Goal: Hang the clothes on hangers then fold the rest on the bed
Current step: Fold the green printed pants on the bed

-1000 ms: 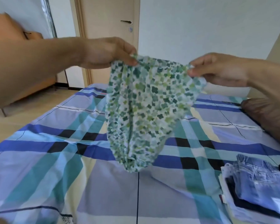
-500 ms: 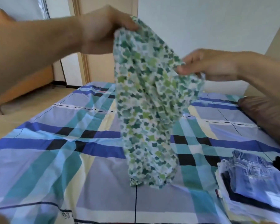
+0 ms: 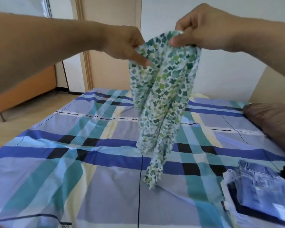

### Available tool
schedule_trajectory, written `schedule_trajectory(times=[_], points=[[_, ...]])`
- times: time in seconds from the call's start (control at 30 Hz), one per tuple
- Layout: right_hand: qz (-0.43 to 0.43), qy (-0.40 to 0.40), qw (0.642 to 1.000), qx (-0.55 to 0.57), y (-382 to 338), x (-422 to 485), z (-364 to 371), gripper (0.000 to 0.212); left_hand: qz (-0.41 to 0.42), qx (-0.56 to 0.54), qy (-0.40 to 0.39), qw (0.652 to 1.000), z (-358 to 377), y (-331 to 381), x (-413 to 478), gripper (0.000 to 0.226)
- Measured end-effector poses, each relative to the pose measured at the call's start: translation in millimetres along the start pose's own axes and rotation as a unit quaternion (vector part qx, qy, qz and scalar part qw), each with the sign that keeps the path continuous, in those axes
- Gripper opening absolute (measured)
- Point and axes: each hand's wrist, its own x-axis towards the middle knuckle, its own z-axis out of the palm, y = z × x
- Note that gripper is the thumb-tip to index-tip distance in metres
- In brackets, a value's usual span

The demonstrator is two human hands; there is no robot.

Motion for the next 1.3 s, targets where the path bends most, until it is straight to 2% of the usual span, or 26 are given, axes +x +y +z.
schedule_trajectory(times=[0.1, 0.2, 0.27, 0.3, 0.33, 0.37, 0.4, 0.43, 0.47, 0.5, 0.57, 0.6, 0.67, 0.73, 0.77, 0.87, 0.97, 1.03, 1.07, 1.13, 1.2, 1.23, 1.3], points=[[0.052, -0.116, 0.989, -0.071, 12.3, -10.5, -6.8, 0.049, -0.013, -0.088, 0.059, 0.994, -10.1, -24.4, -1.0, 0.025], [0.139, -0.236, 0.961, -0.048, 24.3, -23.4, -10.8, 0.055, 0.008, -0.297, 0.058, 0.953, -16.0, -39.4, -9.5, 0.035], [0.117, -0.226, 0.967, -0.021, 26.5, -25.7, -12.1, 0.059, 0.003, -0.377, 0.041, 0.925, -13.6, -35.4, -12.9, 0.037], [0.091, -0.196, 0.976, -0.025, 24.2, -24.7, -13.9, 0.054, 0.004, -0.355, 0.046, 0.934, -11.1, -32.6, -13.9, 0.031], [0.070, -0.139, 0.988, -0.018, 22.2, -21.1, -18.3, 0.042, 0.005, -0.275, 0.058, 0.960, -12.1, -29.8, -13.8, 0.027], [0.043, -0.085, 0.995, 0.002, 19.6, -17.5, -24.6, 0.027, 0.003, -0.158, 0.068, 0.985, -14.8, -27.9, -13.4, 0.033], [0.032, -0.057, 0.998, -0.001, 12.1, -16.3, -31.5, 0.018, 0.002, -0.029, 0.072, 0.997, -16.5, -21.3, -16.2, 0.049], [0.030, -0.056, 0.998, -0.016, 8.6, -15.1, -38.5, 0.025, 0.001, 0.064, 0.080, 0.995, -18.6, -17.0, -16.7, 0.064], [0.030, -0.046, 0.998, -0.041, 12.3, -12.5, -43.8, 0.041, -0.006, 0.100, 0.092, 0.991, -22.3, -15.1, -15.4, 0.068], [0.030, -0.020, 0.998, -0.061, 15.9, -8.2, -48.1, 0.055, -0.011, 0.090, 0.104, 0.990, -26.4, -11.5, -14.8, 0.058], [0.019, 0.013, 0.996, -0.090, 17.0, -3.5, -47.8, 0.057, -0.020, -0.032, 0.133, 0.990, -33.5, -8.2, -9.1, 0.026], [0.014, -0.002, 0.994, -0.108, 19.8, -1.5, -45.4, 0.044, -0.026, -0.091, 0.132, 0.987, -36.1, -5.9, -9.2, 0.024], [0.018, -0.076, 0.991, -0.105, 30.4, -3.0, -36.4, 0.013, 0.001, -0.120, 0.059, 0.991, -38.7, -9.9, -10.6, 0.024], [0.035, -0.135, 0.986, -0.087, 31.3, -10.5, -26.2, 0.016, 0.022, -0.098, -0.020, 0.995, -31.3, -17.7, -10.0, 0.021], [0.043, -0.133, 0.987, -0.074, 33.5, -11.8, -22.5, 0.014, 0.025, -0.100, -0.048, 0.993, -26.0, -22.3, -9.0, 0.021], [0.051, -0.095, 0.994, -0.009, 35.3, -13.6, -11.6, 0.009, 0.037, -0.153, -0.119, 0.980, -13.3, -23.4, -8.8, 0.022], [0.047, -0.052, 0.995, 0.065, 28.4, -12.8, -6.4, 0.024, -0.018, -0.134, -0.180, 0.974, -3.4, -17.9, -10.2, 0.036], [0.038, -0.045, 0.993, 0.100, 23.5, -12.2, -6.2, 0.038, -0.040, -0.119, -0.138, 0.983, 3.3, -13.1, -7.8, 0.065], [0.035, -0.044, 0.992, 0.116, 20.3, -12.7, -5.8, 0.040, -0.025, -0.123, -0.097, 0.987, 6.2, -10.5, -7.6, 0.070], [0.045, -0.067, 0.988, 0.131, 15.8, -15.3, -5.8, 0.039, 0.028, -0.140, -0.005, 0.990, 5.8, -10.7, -11.5, 0.054], [0.069, -0.115, 0.984, 0.115, 22.3, -20.7, -4.5, 0.039, 0.058, -0.177, 0.044, 0.982, -6.8, -13.1, -21.6, 0.031], [0.082, -0.142, 0.982, 0.093, 25.3, -25.7, -3.7, 0.041, 0.068, -0.186, 0.049, 0.979, -12.4, -16.3, -26.8, 0.030], [0.094, -0.170, 0.979, 0.063, 29.4, -32.5, -3.4, 0.044, 0.059, -0.204, 0.023, 0.977, -19.8, -24.2, -31.5, 0.042]])
